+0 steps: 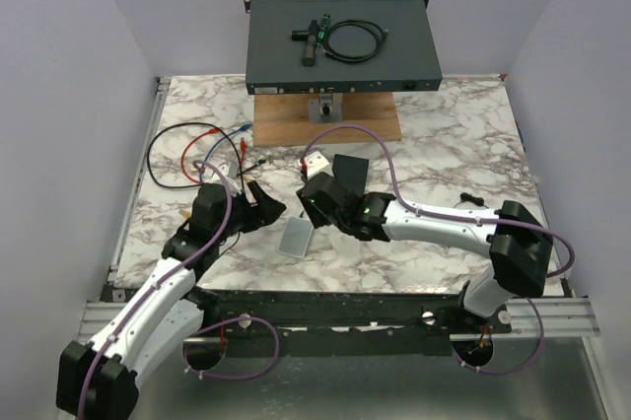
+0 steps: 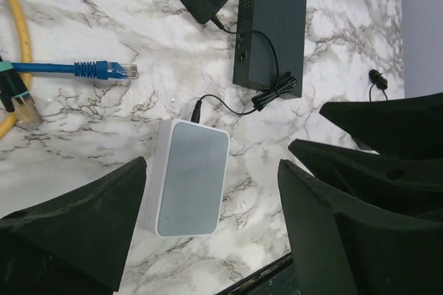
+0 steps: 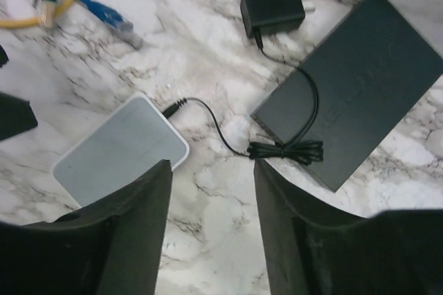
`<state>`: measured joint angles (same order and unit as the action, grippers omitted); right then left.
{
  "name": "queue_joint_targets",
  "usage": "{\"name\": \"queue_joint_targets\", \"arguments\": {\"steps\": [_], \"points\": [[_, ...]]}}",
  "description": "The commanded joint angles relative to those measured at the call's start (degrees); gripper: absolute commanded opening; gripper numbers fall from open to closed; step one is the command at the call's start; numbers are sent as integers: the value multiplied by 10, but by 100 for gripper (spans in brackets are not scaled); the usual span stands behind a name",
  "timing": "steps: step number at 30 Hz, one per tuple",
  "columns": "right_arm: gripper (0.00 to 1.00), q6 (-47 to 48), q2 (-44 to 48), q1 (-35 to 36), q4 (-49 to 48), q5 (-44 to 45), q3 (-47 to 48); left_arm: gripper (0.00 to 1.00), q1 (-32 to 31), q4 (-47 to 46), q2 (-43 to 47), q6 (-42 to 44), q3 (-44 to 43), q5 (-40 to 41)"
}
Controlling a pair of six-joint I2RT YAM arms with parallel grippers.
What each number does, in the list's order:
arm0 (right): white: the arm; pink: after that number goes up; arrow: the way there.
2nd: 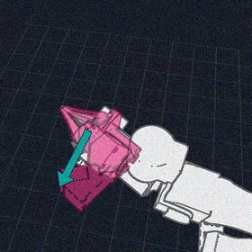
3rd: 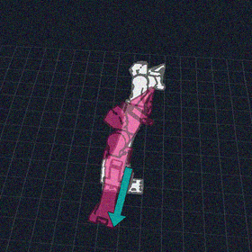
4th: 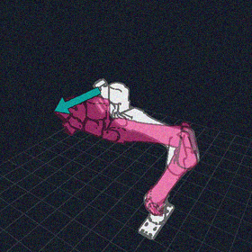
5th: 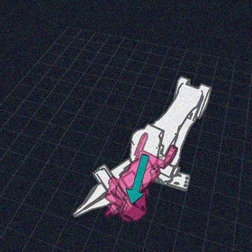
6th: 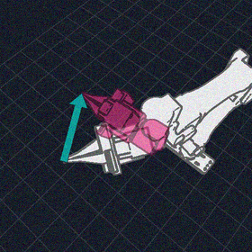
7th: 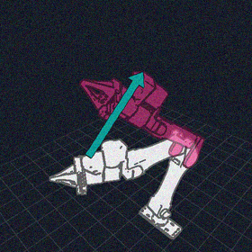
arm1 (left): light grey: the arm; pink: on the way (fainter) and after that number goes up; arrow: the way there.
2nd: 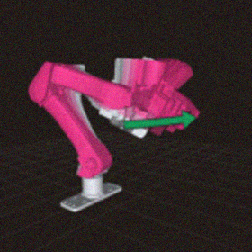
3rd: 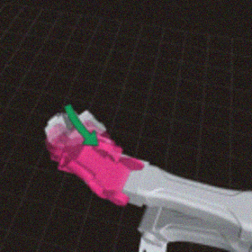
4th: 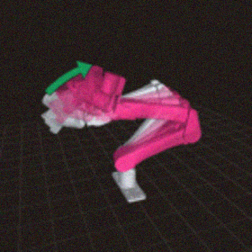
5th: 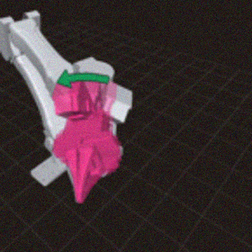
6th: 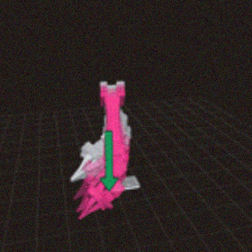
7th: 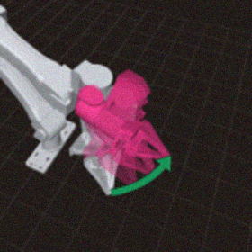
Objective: Insert the plug into the switch port
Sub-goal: Move the switch port to the center of the board, then pick up the connector from the center of the board.
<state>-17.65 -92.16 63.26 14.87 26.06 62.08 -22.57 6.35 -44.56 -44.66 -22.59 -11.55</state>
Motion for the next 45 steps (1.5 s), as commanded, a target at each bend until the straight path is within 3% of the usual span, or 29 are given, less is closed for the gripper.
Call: {"name": "queue_joint_targets", "arguments": {"steps": [1,5,12,22,28,45], "points": [[58,59,-7,-3,18,13,64,80,2,105,83,-6,-49,65],[62,86,-54,-3,10,-27,131,98,2,177,161,3,-90,104],[67,109,-159,-9,-5,-103,223,99,4,302,252,34,-157,164],[65,63,-318,-12,18,-170,390,98,5,424,354,69,-220,245],[55,36,-387,-13,26,-170,457,99,4,448,399,88,-228,274],[39,-8,-514,-34,24,-196,573,99,4,444,430,99,-217,265]]}}
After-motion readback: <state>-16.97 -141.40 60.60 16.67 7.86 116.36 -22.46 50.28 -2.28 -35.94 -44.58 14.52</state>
